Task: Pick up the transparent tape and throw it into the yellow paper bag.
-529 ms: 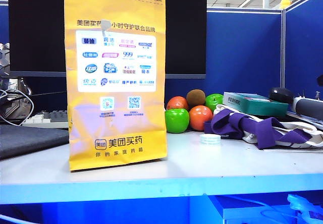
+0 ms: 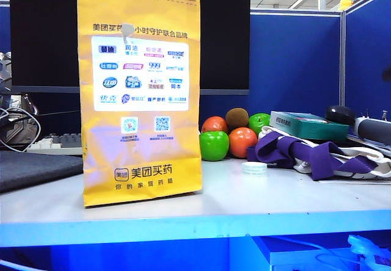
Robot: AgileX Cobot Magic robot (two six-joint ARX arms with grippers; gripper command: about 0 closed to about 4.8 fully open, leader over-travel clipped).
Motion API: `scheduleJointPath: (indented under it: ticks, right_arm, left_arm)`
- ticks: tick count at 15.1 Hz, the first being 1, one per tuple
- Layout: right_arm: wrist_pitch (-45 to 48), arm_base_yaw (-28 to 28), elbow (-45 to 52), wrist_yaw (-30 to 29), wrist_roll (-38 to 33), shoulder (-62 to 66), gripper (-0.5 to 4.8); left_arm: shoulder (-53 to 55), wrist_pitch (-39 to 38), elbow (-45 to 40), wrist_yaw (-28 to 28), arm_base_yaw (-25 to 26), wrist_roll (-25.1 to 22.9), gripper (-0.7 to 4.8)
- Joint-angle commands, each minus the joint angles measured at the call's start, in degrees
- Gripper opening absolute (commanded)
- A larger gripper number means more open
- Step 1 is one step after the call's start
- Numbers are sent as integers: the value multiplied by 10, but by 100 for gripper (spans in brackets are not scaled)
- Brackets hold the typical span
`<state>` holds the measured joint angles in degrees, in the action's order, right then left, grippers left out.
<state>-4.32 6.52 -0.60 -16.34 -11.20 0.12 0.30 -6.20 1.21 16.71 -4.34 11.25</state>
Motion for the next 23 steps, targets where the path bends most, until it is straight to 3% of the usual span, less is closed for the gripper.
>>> scheduleJointPath:
  ticks: [1,6,9,11,14,16,18,20,23]
  right_arm:
    - [80,0,5,2,-27,0,479]
    - [124,0,5,58,-82,0,479]
    - [221,0,-3,60,-108,0,479]
    - [202,0,-25,56,-103,13,479]
    - [182,1,-109,36,-46,114,479]
    - [177,0,-210,19,-11,277,479]
    - [171,0,-308,-37,-5,456,479]
    - [171,-1,-396,-115,-1,607,479]
    - [149,-2,-504,-143,57,751,479]
  left_arm:
    - [0,31,59,6,0,-8,479]
    - [82,32,188,20,0,-28,479]
    - [224,-39,342,62,0,-115,479]
    - [311,-100,443,130,0,-161,479]
    - [427,-162,590,174,0,-185,479]
    - [477,-175,659,194,-4,-230,479]
    - [518,-190,705,191,-41,-234,479]
    - [568,-231,760,164,-87,-269,479]
    - [667,-310,864,-4,-200,-321,479]
